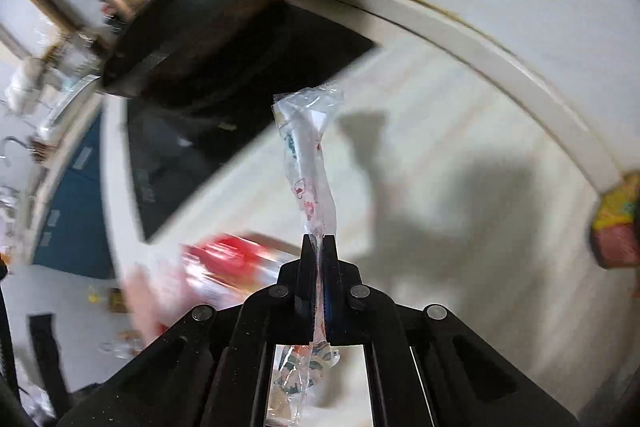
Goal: Collect trash
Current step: 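Grasp the clear plastic bag with the right gripper while the left grasps the red sugar bag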
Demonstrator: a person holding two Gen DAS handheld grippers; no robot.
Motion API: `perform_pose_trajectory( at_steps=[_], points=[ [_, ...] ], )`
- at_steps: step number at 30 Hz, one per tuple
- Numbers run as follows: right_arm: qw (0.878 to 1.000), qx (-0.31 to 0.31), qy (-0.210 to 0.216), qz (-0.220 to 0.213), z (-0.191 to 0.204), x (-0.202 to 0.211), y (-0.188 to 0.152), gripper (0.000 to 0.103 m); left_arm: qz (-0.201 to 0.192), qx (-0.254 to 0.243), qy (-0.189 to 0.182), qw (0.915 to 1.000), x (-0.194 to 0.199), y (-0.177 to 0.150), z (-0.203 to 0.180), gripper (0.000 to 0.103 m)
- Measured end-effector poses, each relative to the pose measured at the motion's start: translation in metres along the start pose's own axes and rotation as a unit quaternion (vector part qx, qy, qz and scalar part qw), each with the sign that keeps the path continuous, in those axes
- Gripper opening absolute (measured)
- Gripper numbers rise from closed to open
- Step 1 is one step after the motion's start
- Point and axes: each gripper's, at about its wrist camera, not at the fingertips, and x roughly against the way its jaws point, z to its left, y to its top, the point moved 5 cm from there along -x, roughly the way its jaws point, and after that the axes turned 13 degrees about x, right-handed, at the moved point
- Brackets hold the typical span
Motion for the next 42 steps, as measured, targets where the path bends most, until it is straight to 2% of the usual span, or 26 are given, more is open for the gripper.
perform_pose_trajectory(
  at_steps=[2, 5, 8, 13, 15, 19, 22, 25, 29, 33, 36, 37, 38, 40, 42],
  points=[
    [0.999, -0.014, 0.020, 0.027, -0.011, -0.016, -0.018, 0.002, 0.015, 0.011, -0.022, 0.9996, -0.008, -0.002, -0.008, 0.102],
    [0.999, 0.008, 0.024, 0.035, -0.002, -0.026, -0.038, 0.002, 0.019, 0.022, -0.043, 0.9987, -0.012, 0.002, -0.017, 0.100],
    [0.998, 0.030, 0.043, 0.044, 0.021, -0.028, -0.061, 0.001, 0.012, 0.023, -0.040, 0.9989, -0.011, 0.007, -0.022, 0.089],
    [0.988, 0.072, 0.110, 0.075, 0.065, -0.020, -0.114, 0.001, -0.009, 0.018, -0.021, 0.9996, -0.006, 0.016, -0.012, 0.089],
    [0.988, 0.069, 0.116, 0.077, 0.065, -0.013, -0.122, 0.001, -0.018, 0.010, -0.014, 0.9997, -0.001, 0.012, -0.005, 0.089],
    [0.996, 0.030, 0.080, 0.038, 0.030, 0.004, -0.105, 0.001, -0.060, -0.005, 0.011, 0.9981, 0.018, 0.013, 0.018, 0.089],
    [0.996, 0.018, 0.083, 0.012, 0.018, -0.001, -0.077, 0.001, -0.067, 0.023, 0.011, 0.9974, 0.021, 0.008, 0.045, 0.089],
    [0.996, 0.046, 0.081, -0.002, 0.030, -0.017, -0.049, 0.001, -0.064, 0.054, 0.006, 0.9964, 0.016, 0.009, 0.063, 0.089],
    [0.989, 0.112, 0.089, 0.025, 0.071, -0.049, -0.034, 0.001, -0.056, 0.091, -0.022, 0.9940, 0.008, 0.017, 0.080, 0.089],
    [0.977, 0.174, 0.111, 0.060, 0.114, -0.060, -0.058, 0.001, -0.050, 0.113, -0.045, 0.9913, 0.008, 0.023, 0.103, 0.089],
    [0.968, 0.198, 0.130, 0.086, 0.131, -0.062, -0.082, 0.001, -0.048, 0.118, -0.052, 0.9904, 0.004, 0.028, 0.111, 0.089],
    [0.965, 0.203, 0.138, 0.095, 0.133, -0.062, -0.090, 0.001, -0.047, 0.119, -0.058, 0.9902, 0.004, 0.030, 0.112, 0.085],
    [0.963, 0.206, 0.143, 0.101, 0.137, -0.063, -0.097, 0.001, -0.048, 0.117, -0.064, 0.9899, 0.003, 0.030, 0.113, 0.067],
    [0.959, 0.212, 0.150, 0.111, 0.143, -0.062, -0.110, 0.001, -0.042, 0.106, -0.074, 0.9907, 0.002, 0.030, 0.112, 0.044],
    [0.958, 0.213, 0.154, 0.118, 0.148, -0.060, -0.120, 0.001, -0.053, 0.092, -0.071, 0.9919, 0.007, 0.030, 0.109, 0.037]
  ],
)
